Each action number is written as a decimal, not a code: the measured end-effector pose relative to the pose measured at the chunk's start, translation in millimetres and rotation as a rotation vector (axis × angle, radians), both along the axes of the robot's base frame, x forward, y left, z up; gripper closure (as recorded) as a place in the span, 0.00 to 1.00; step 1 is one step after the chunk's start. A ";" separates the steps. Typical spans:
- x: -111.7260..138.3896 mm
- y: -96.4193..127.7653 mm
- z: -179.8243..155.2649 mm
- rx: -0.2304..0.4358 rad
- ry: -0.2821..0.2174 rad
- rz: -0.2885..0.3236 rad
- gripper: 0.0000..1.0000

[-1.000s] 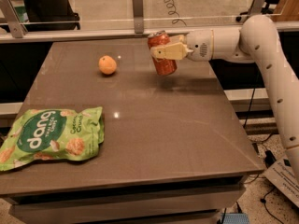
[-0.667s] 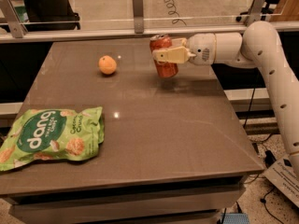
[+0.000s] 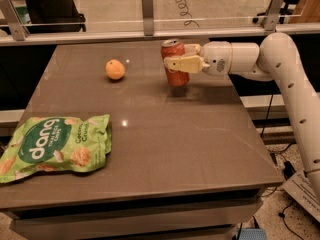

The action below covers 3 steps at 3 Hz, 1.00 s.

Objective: Place coke can upright

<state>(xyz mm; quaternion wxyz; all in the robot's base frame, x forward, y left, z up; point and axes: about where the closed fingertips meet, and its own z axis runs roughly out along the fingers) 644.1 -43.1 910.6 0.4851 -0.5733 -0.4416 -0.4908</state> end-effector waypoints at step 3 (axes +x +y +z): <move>-8.5 11.7 5.6 -0.010 -0.088 0.105 1.00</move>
Offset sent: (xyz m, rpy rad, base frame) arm -0.0079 0.0085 0.0068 -0.0195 -0.1467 0.1355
